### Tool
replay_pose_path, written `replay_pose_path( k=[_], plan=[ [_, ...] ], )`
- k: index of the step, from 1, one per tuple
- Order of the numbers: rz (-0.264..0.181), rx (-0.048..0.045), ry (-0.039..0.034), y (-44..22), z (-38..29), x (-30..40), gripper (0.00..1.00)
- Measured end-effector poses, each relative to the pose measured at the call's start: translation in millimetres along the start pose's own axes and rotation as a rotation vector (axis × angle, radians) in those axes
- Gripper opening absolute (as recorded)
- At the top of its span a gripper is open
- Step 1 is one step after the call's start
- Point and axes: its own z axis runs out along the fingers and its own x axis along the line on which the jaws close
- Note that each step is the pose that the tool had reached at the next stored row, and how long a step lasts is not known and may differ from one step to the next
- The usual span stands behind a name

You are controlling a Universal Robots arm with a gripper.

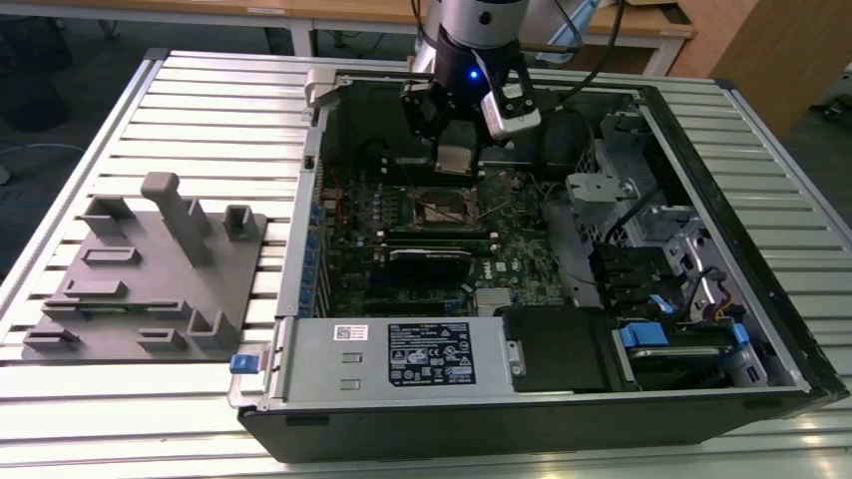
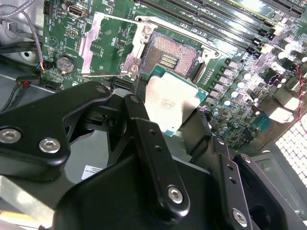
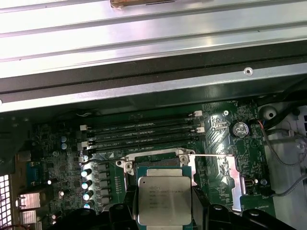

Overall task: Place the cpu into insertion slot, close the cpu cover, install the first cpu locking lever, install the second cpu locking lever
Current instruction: 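Place the cpu into insertion slot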

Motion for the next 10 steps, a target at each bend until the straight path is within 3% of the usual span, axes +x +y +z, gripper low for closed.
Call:
replay_pose_path(
  k=[10],
  plan=[
    [0.010, 0.0000, -0.0009, 0.0, 0.0, 0.0, 0.54]
  ],
)
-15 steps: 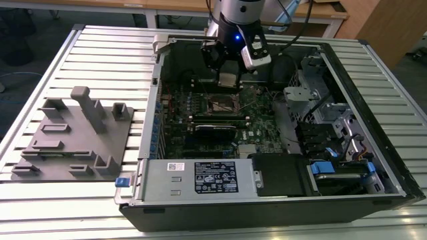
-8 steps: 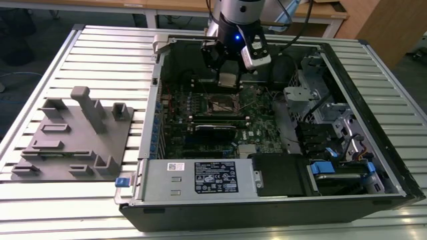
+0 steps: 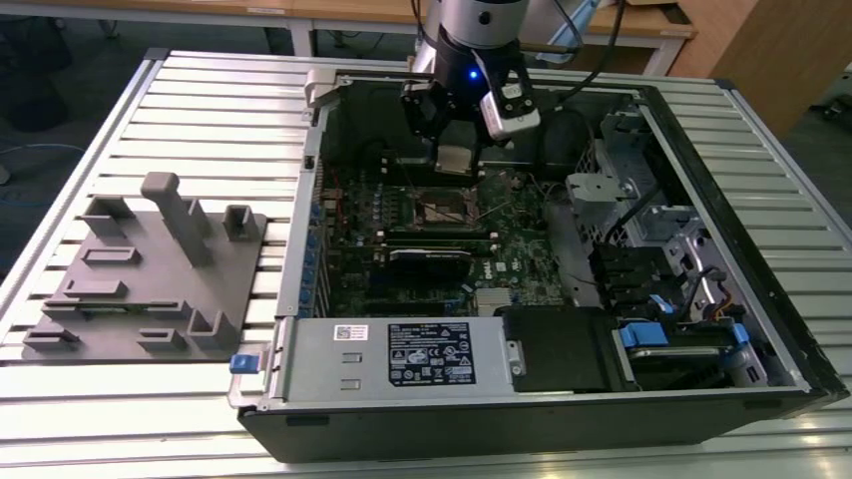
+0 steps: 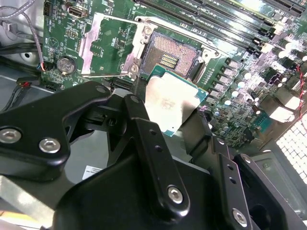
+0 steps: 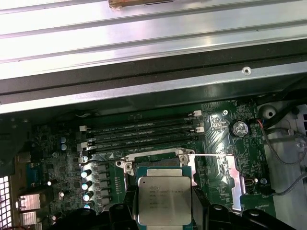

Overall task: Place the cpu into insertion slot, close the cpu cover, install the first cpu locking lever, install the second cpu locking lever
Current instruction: 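Place the cpu into insertion slot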

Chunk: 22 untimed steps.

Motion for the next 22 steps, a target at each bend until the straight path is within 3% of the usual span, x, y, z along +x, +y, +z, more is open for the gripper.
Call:
replay_pose_path(
  k=[6, 22],
  plan=[
    [0.062, -0.0004, -0.0057, -0.1, 0.5, 0.1, 0.54],
    [0.347, -0.0024, -0.0318, -0.2, 2.4, 0.0, 0.54]
  ],
)
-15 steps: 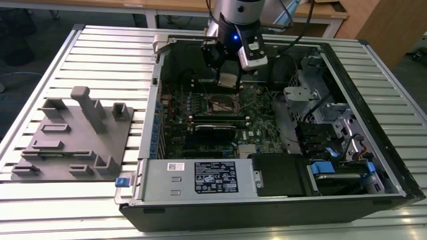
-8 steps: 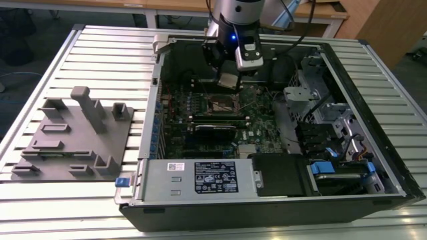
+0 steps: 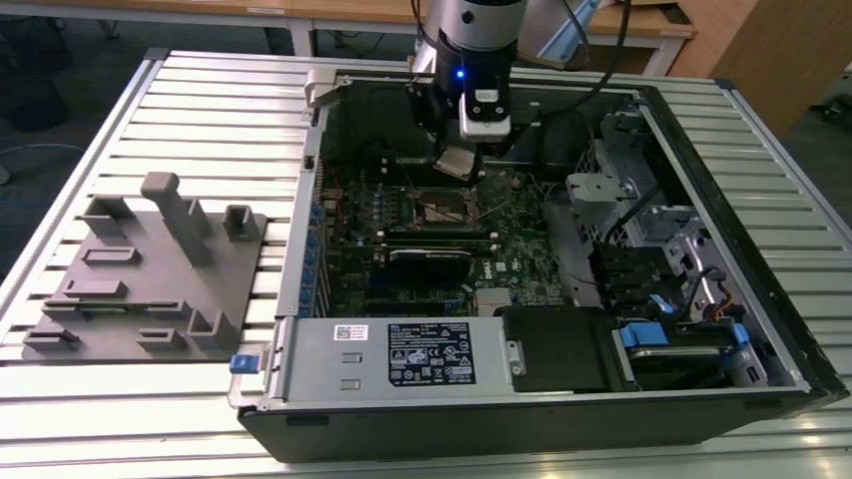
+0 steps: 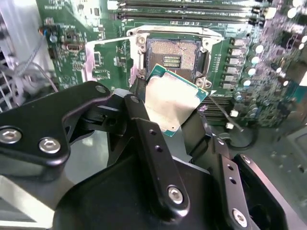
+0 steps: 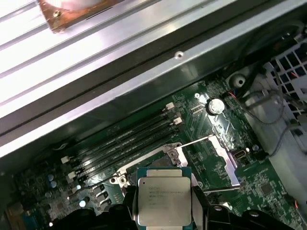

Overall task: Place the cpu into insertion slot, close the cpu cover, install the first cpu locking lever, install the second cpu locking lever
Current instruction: 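Place the cpu into insertion slot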

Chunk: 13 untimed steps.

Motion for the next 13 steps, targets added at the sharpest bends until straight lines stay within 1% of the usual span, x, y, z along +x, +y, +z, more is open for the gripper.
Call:
replay_pose_path(
  k=[2, 10, 12, 13],
  plan=[
    [0.032, -0.0001, -0.0030, 0.0, 0.2, 0.0, 0.54],
    [0.041, -0.0002, -0.0039, 0.0, 0.2, 0.0, 0.54],
    [0.059, -0.0004, -0.0055, 0.0, 0.3, 0.0, 0.54],
    [0.075, -0.0005, -0.0070, 0.0, 0.4, 0.0, 0.54]
  ],
)
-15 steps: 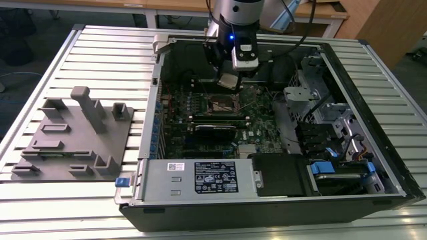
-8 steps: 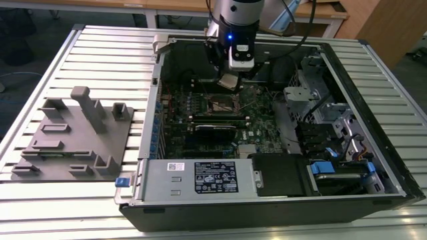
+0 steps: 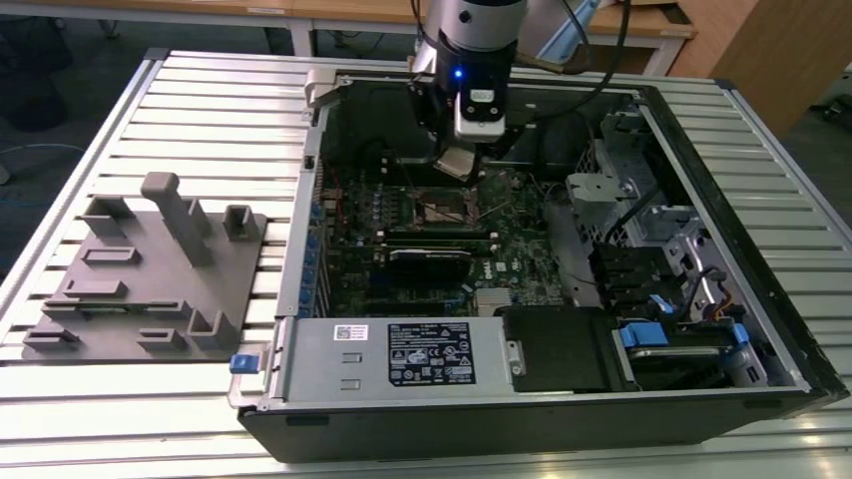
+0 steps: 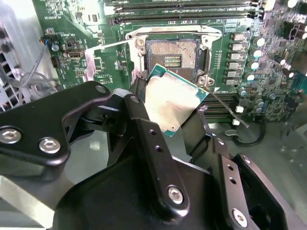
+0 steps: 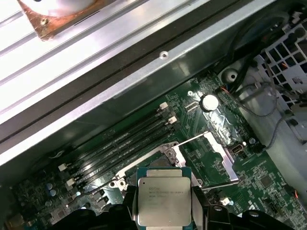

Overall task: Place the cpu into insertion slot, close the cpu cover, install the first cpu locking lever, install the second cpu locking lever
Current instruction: 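Place the cpu into insertion slot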

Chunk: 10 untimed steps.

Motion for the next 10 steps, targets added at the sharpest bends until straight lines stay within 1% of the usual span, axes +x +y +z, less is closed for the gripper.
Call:
replay_pose_path(
  k=[7, 10],
  plan=[
    [0.123, -0.0007, -0.0112, -0.1, 0.6, 0.0, 0.54],
    [0.127, -0.0008, -0.0116, -0.1, 0.6, 0.0, 0.54]
  ],
)
